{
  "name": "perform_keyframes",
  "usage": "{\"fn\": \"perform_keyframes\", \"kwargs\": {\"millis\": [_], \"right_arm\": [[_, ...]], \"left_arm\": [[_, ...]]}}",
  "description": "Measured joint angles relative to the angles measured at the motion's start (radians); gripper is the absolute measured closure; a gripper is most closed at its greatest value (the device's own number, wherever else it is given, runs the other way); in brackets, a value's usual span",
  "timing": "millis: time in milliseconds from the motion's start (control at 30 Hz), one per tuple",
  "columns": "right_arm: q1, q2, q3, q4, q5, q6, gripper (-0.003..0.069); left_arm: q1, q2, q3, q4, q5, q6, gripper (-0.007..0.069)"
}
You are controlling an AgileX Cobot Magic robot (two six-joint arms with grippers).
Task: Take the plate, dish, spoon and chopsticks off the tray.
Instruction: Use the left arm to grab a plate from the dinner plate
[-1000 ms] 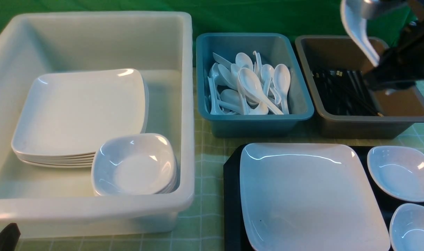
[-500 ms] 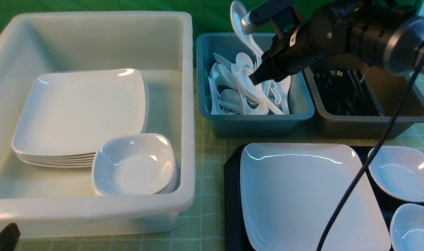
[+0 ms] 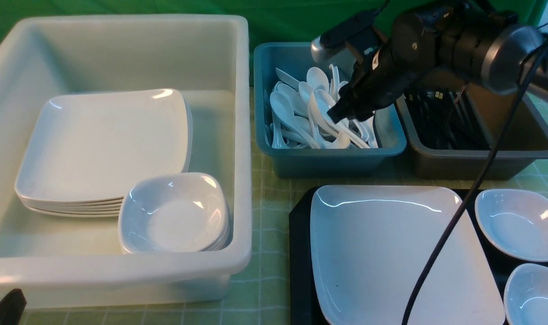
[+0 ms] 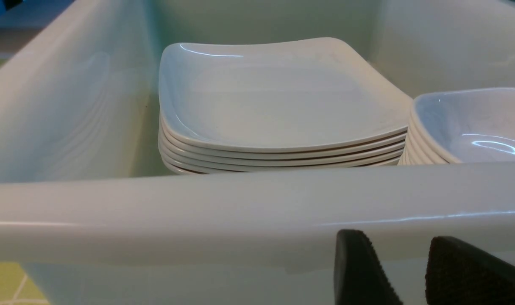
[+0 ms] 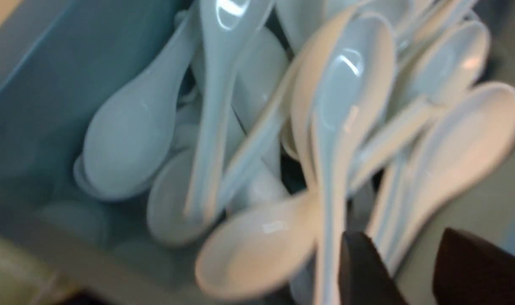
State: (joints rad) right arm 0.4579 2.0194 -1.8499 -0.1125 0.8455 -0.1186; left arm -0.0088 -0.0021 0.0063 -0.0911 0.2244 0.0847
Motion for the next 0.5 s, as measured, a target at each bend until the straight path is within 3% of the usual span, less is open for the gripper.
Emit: {"fn": "perform_keyframes", "kwargs": {"millis": [67, 167, 367, 500], "right_arm": [[0.000, -0.026, -0.032, 0.000, 0.105, -0.016, 0.0503], [0.000, -0.151, -0.096, 0.002, 0.317, -0.028, 0.0637], [0.000, -0.335, -0.078, 0.012, 0.353, 0.000, 0.0652], [0.000, -0.552, 0.048, 0.015, 0.361, 0.019, 0.0652]], "left_arm": [[0.000, 0.000, 0.000, 0.000, 0.000, 0.000, 0.0401], [0.000, 0.000, 0.000, 0.001, 0.000, 0.000, 0.0401], [0.000, 0.000, 0.000, 0.004, 0.000, 0.000, 0.0401], [0.000, 0.000, 0.000, 0.004, 0.000, 0.000, 0.0401]]}}
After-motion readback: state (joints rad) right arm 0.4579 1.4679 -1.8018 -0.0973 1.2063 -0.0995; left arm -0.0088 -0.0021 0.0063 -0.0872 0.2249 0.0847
